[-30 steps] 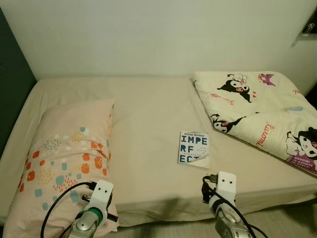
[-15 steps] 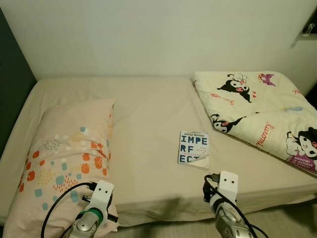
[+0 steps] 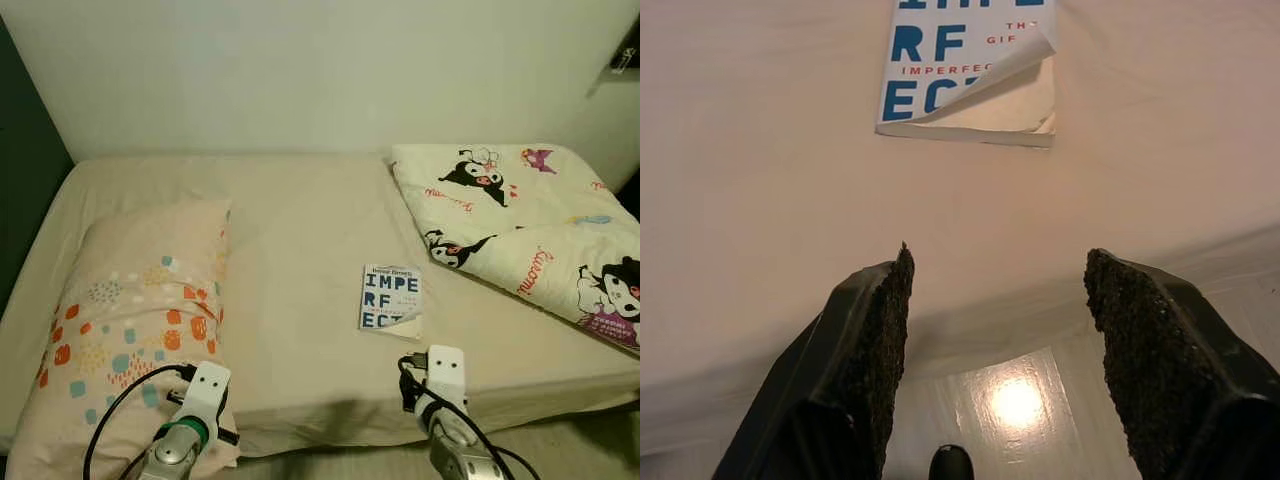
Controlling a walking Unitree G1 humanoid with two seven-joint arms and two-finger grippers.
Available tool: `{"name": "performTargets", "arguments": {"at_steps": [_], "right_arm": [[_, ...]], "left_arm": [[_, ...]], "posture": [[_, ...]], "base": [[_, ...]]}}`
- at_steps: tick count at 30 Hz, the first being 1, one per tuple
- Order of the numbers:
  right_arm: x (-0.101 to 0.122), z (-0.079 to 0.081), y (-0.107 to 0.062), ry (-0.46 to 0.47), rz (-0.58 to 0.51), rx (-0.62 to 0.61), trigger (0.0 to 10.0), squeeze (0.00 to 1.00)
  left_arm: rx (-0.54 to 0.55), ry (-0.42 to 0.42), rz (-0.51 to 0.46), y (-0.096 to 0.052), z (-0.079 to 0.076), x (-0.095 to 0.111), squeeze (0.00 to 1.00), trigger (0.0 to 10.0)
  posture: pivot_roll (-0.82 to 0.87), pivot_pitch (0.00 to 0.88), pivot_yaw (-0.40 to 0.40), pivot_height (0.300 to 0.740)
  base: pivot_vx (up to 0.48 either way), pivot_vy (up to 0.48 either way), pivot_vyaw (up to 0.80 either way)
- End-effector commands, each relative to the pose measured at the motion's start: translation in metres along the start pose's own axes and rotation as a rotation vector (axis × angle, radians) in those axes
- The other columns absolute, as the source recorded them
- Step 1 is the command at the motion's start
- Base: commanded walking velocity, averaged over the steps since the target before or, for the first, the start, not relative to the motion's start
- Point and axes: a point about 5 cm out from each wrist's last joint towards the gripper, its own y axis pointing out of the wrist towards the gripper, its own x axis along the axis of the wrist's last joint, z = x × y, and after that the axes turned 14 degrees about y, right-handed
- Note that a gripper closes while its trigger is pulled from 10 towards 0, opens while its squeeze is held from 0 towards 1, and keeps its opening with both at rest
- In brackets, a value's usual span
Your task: Clean up the room
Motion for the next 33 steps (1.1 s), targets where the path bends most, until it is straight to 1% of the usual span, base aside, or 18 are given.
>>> {"name": "performTargets", "arguments": {"at_steps": [1,4,5,7,12,17,20,24,25,26,33], "right_arm": [[-0.001,-0.004,0.0,-0.003,-0.007,-0.025,10.0,0.0],[0.005,-0.007,0.001,0.01,-0.044,-0.053,10.0,0.0],[0.008,-0.007,0.002,0.024,-0.052,-0.064,10.0,0.0],[0.01,-0.007,0.002,0.033,-0.057,-0.072,10.0,0.0],[0.019,-0.01,0.004,0.14,-0.092,-0.101,10.0,0.0],[0.021,-0.007,0.004,0.142,-0.098,-0.074,10.0,0.0],[0.024,-0.002,0.004,0.116,-0.112,-0.037,10.0,0.0],[0.024,0.001,0.004,0.089,-0.113,-0.023,10.0,0.0],[0.024,0.001,0.004,0.089,-0.113,-0.023,10.0,0.0],[0.023,0.001,0.005,0.095,-0.109,-0.021,10.0,0.0],[0.023,0.001,0.004,0.108,-0.107,-0.017,10.0,0.0]], "left_arm": [[-0.009,-0.002,0.009,-0.001,-0.003,-0.003,0.0,10.0],[-0.006,-0.002,0.007,0.0,-0.001,-0.001,0.0,10.0],[-0.003,0.003,0.004,0.001,0.0,0.001,0.0,10.0],[-0.001,0.006,0.002,0.001,0.001,0.002,0.0,10.0],[0.016,0.016,-0.025,0.005,0.005,0.011,0.0,10.0],[0.013,0.016,-0.029,0.006,0.006,0.014,0.0,10.0],[0.011,0.018,-0.032,0.007,0.006,0.015,0.0,10.0],[0.011,0.02,-0.046,0.007,0.004,0.019,0.0,10.0],[0.011,0.02,-0.046,0.007,0.004,0.019,0.0,10.0],[0.014,0.022,-0.066,0.007,0.003,0.022,0.0,10.0],[0.017,0.024,-0.086,0.006,0.001,0.025,0.0,10.0]], "posture": [[0.11,0.006,0.003,0.74],[0.11,0.022,0.004,0.74],[0.11,0.046,0.004,0.74],[0.11,0.046,0.004,0.74],[0.08,0.065,0.001,0.74],[0.08,0.066,0.007,0.74],[0.08,0.066,0.007,0.74],[0.07,0.069,0.011,0.74],[0.07,0.069,0.011,0.74],[0.07,0.07,0.011,0.74],[0.07,0.071,0.012,0.74]], "base": [[0.0,0.0,0.0],[0.0,0.0,0.0],[0.0,0.0,0.0],[0.0,0.0,0.0],[0.0,0.0,0.0],[0.0,0.0,0.0],[0.0,0.0,0.0],[0.0,0.0,0.0],[0.0,0.0,0.0],[0.0,0.0,0.0],[0.0,0.0,0.0]]}}
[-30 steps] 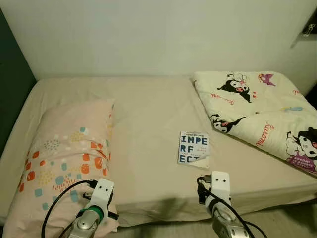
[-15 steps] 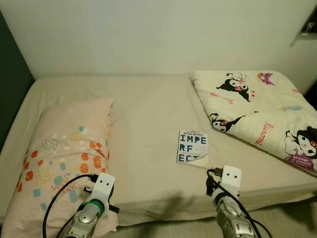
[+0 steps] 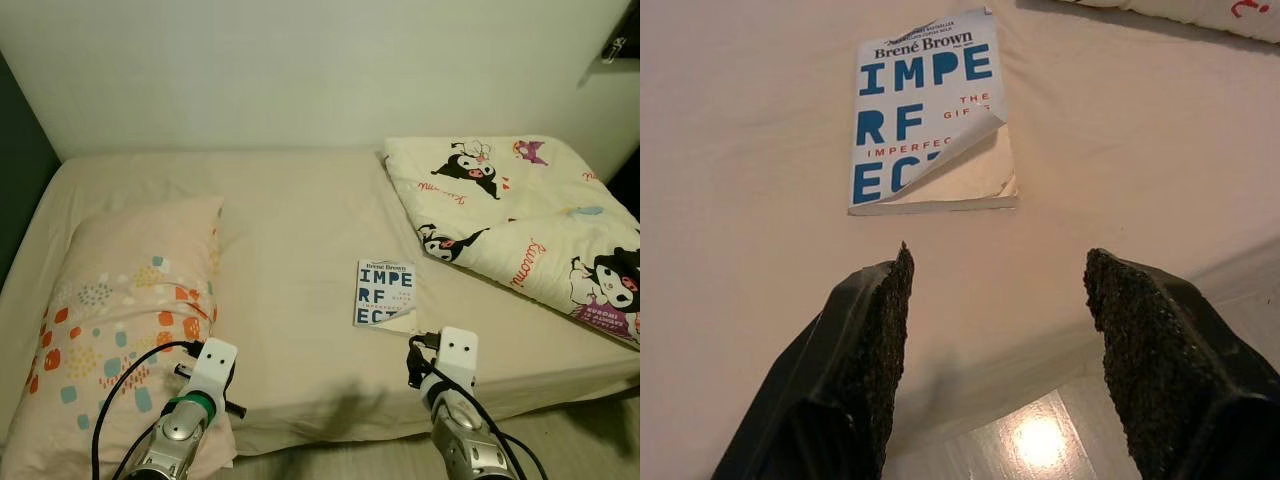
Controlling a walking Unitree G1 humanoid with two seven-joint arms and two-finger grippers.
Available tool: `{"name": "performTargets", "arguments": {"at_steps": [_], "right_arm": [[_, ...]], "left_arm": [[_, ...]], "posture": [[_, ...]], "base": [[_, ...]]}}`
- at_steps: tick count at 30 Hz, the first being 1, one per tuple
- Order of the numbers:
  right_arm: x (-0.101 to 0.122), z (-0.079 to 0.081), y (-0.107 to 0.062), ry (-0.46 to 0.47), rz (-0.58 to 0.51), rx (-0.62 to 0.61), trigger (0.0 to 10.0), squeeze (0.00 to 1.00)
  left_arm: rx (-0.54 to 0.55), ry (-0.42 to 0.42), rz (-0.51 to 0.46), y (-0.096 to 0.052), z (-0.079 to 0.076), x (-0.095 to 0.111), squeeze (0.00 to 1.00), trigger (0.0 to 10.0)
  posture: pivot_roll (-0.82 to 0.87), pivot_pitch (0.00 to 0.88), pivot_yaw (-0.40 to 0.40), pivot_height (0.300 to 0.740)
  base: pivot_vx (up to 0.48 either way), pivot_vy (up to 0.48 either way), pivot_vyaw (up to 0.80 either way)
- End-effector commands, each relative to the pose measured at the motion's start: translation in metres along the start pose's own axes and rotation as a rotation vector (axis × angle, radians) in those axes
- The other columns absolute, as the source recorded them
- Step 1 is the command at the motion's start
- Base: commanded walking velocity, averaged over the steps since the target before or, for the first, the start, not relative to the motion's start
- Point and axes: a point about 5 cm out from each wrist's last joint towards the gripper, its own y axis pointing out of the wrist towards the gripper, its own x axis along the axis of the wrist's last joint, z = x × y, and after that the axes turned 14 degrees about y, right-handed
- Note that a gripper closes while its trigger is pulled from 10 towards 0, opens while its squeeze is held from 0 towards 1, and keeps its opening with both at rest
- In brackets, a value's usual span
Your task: Clean up the room
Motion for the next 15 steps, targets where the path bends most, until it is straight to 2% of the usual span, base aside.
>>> {"name": "performTargets", "arguments": {"at_steps": [1,15], "right_arm": [[-0.0035,-0.001,-0.0013,0.011,0.008,-0.003,10.0,0.0],[-0.0025,-0.001,-0.0025,0.052,-0.003,-0.003,10.0,0.0]], "left_arm": [[-0.017,0.003,0.018,-0.0036,-0.0071,-0.0053,0.0,10.0],[-0.01,0.01,-0.027,-0.008,-0.0066,0.0033,0.0,10.0]], "posture": [[0.07,0.07,0.013,0.74],[0.07,0.07,0.019,0.74]], "base": [[0.0,0.0,0.0],[0.0,0.0,0.0]]}}
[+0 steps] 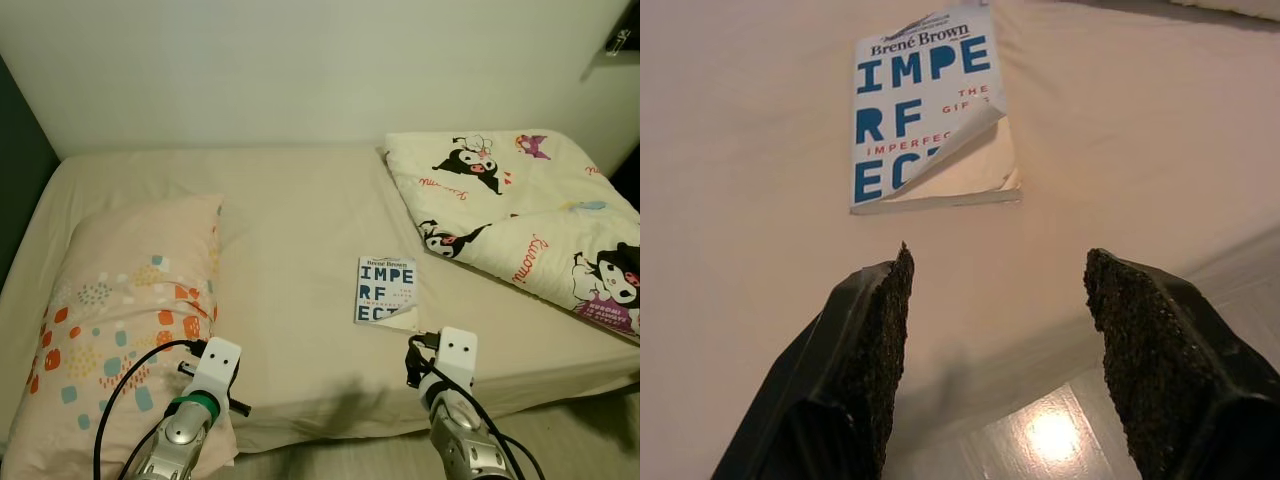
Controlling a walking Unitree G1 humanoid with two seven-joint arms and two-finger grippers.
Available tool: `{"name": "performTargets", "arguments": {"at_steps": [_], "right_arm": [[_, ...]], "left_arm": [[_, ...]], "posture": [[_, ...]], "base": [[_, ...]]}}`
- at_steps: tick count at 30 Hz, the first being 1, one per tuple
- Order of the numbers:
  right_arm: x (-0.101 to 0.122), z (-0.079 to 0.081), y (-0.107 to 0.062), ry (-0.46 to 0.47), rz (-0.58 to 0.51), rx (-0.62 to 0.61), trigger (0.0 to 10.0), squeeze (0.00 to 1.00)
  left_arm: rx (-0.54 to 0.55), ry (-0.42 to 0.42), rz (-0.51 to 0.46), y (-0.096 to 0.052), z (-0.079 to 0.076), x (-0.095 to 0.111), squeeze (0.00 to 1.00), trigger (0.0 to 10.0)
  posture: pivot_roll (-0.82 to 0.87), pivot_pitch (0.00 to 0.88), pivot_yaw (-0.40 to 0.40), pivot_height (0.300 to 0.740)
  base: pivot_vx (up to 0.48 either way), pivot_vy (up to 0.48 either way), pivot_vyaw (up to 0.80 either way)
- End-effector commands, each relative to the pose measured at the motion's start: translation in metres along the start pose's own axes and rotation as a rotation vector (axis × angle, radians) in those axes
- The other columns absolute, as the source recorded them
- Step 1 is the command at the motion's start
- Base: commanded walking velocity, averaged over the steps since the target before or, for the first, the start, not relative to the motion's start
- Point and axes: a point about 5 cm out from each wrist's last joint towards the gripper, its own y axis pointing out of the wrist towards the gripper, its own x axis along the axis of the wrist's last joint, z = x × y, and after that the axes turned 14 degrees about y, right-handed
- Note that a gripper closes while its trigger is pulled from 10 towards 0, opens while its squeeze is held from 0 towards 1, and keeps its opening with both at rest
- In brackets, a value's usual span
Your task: Clean up the room
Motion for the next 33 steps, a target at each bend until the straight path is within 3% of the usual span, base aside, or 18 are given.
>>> {"name": "performTargets", "arguments": {"at_steps": [1,33], "right_arm": [[-0.004,-0.002,-0.002,0.019,0.006,0.0,10.0,0.0],[-0.009,-0.003,-0.001,0.024,0.059,0.001,10.0,0.0]], "left_arm": [[-0.02,0.007,0.018,-0.003,-0.004,-0.003,0.0,10.0],[-0.027,0.011,0.012,-0.007,-0.004,0.012,0.0,10.0]], "posture": [[0.07,0.07,0.019,0.74],[0.07,0.054,0.016,0.74]], "base": [[0.0,0.0,0.0],[0.0,0.0,0.0]]}}
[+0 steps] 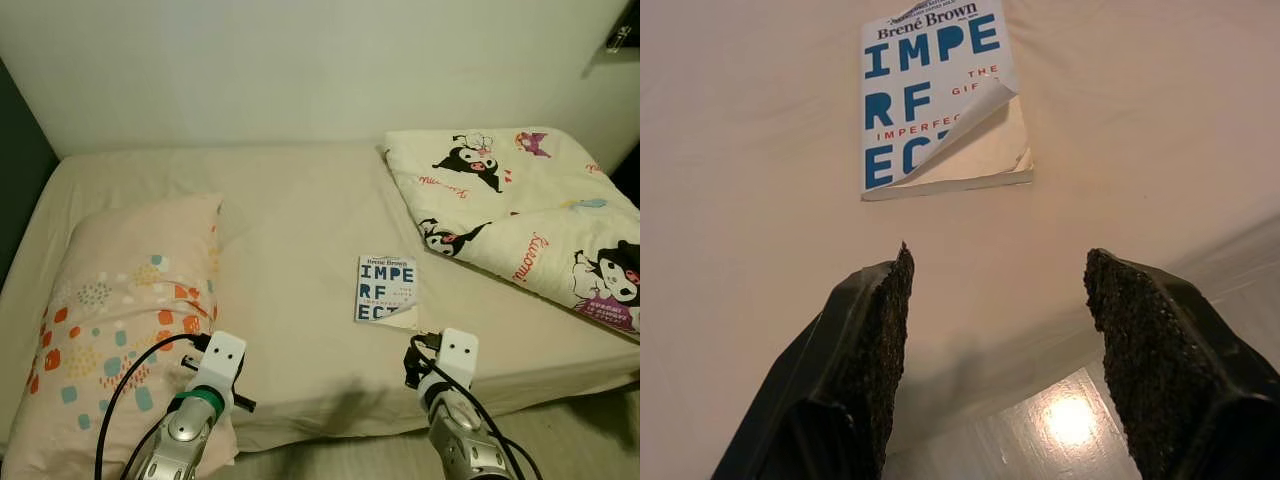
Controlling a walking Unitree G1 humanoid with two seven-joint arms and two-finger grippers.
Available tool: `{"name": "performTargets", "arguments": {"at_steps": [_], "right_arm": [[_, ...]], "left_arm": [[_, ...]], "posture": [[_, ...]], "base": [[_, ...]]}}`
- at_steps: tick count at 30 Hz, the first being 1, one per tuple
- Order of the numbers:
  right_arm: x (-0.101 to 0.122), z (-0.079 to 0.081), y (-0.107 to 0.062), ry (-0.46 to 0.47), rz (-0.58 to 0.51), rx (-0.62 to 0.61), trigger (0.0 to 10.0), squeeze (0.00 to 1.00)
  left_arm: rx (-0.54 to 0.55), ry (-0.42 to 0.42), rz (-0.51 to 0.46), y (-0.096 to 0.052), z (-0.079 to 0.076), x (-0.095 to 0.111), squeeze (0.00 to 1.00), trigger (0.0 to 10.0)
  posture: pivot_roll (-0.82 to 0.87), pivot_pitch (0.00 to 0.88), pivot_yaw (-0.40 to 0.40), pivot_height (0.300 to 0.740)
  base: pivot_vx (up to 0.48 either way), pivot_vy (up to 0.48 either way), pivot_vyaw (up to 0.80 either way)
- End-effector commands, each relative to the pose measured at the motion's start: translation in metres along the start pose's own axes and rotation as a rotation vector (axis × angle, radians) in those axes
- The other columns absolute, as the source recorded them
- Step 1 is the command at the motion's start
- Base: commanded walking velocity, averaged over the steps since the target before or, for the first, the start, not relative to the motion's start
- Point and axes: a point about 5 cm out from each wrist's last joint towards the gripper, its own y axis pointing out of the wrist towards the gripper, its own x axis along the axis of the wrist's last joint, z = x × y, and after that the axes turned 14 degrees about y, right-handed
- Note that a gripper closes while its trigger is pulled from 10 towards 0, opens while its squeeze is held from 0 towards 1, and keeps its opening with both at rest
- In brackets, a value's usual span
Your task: Clean up the room
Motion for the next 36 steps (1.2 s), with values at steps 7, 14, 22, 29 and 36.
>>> {"name": "performTargets", "arguments": {"at_steps": [7,14,22,29,36], "right_arm": [[-0.006,-0.005,-0.001,-0.009,0.027,-0.022,10.0,0.0],[-0.006,-0.006,-0.001,-0.006,0.035,-0.025,10.0,0.0],[-0.006,-0.007,-0.001,-0.011,0.042,-0.026,10.0,0.0],[-0.008,-0.006,0.0,0.019,0.061,-0.012,10.0,0.0],[-0.008,-0.007,-0.001,0.048,0.062,-0.03,10.0,0.0]], "left_arm": [[-0.025,0.009,0.034,-0.002,-0.004,-0.004,0.0,10.0],[-0.027,0.005,0.047,-0.001,-0.004,-0.006,0.0,10.0],[-0.028,0.0,0.059,-0.002,-0.003,-0.009,0.0,10.0],[-0.029,-0.002,0.068,-0.001,-0.003,-0.013,0.0,10.0],[-0.028,-0.004,0.075,-0.002,-0.003,-0.016,0.0,10.0]], "posture": [[0.07,0.057,0.017,0.74],[0.07,0.062,0.017,0.74],[0.07,0.067,0.015,0.74],[0.07,0.068,0.014,0.74],[0.06,0.07,0.011,0.74]], "base": [[0.0,0.0,0.0],[0.0,0.0,0.0],[0.0,0.0,0.0],[0.0,0.0,0.0],[0.0,0.0,0.0]]}}
